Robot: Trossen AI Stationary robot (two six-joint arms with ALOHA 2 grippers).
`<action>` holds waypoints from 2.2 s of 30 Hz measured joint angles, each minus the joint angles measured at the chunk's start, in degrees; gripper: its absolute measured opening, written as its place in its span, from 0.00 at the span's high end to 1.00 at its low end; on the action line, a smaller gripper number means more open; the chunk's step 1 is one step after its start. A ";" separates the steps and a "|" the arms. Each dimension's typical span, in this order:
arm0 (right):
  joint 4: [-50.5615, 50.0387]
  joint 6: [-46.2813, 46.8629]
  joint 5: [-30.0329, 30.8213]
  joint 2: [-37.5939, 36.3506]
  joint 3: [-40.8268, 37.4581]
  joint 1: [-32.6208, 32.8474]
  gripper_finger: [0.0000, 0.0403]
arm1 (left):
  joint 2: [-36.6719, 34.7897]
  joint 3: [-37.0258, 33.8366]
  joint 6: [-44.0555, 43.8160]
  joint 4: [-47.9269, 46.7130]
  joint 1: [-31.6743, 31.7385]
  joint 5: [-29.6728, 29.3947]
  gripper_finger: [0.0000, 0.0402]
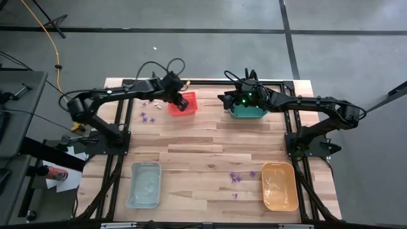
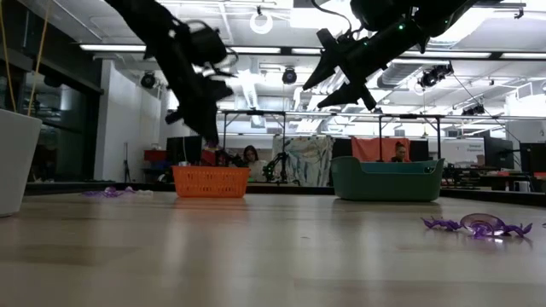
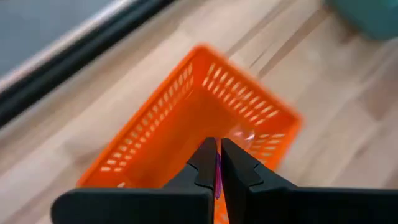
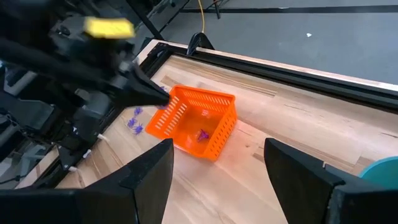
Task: Sort Halloween decoration
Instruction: Put the purple witch hat toy into the orange bin, then put the white bone toy into the yellow bin
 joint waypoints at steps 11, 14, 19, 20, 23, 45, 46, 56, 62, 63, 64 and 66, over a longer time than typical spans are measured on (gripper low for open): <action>0.00 0.00 0.00 0.00 0.00 -0.02 0.39 | 5.84 0.00 -1.73 0.21 0.02 -1.14 0.85; 0.00 0.00 0.01 0.00 0.00 -0.02 0.39 | 4.01 1.48 -1.49 -1.97 0.32 -2.53 0.77; 0.00 0.00 0.00 0.00 0.00 0.00 0.39 | -1.12 5.88 -0.16 -9.74 1.81 -7.96 0.66; 0.00 0.00 0.01 0.00 0.00 0.00 0.39 | -2.43 6.25 -0.18 -10.71 2.10 -9.69 0.65; 0.00 0.00 0.00 0.00 0.00 -0.02 0.39 | -5.78 6.29 -4.40 -15.52 3.57 -14.93 0.62; -0.02 -0.55 0.02 0.00 0.00 -0.04 0.39 | -8.20 -18.27 -48.79 -4.75 11.89 -8.74 0.62; -0.02 -1.09 0.02 0.00 0.00 -0.02 0.39 | -8.20 -18.27 -48.71 -3.70 11.89 -8.62 0.62; -0.02 -1.97 0.04 0.00 0.00 -0.04 0.39 | -4.21 -18.27 -61.29 -0.27 11.72 -8.56 0.62; -0.02 -1.97 0.04 0.00 0.00 -0.04 0.39 | -0.50 -18.27 -66.34 -0.12 11.58 -7.28 0.62; -0.02 -1.97 0.04 0.00 0.00 -0.04 0.39 | 0.04 -18.27 -67.16 0.31 11.58 -6.77 0.62; -0.02 -1.99 0.04 0.00 0.00 -0.04 0.39 | 0.53 -18.27 -67.49 0.76 11.58 -6.47 0.62; -0.02 -2.55 0.04 0.00 0.00 -0.04 0.39 | 1.10 -18.19 -67.64 1.16 11.58 -6.11 0.62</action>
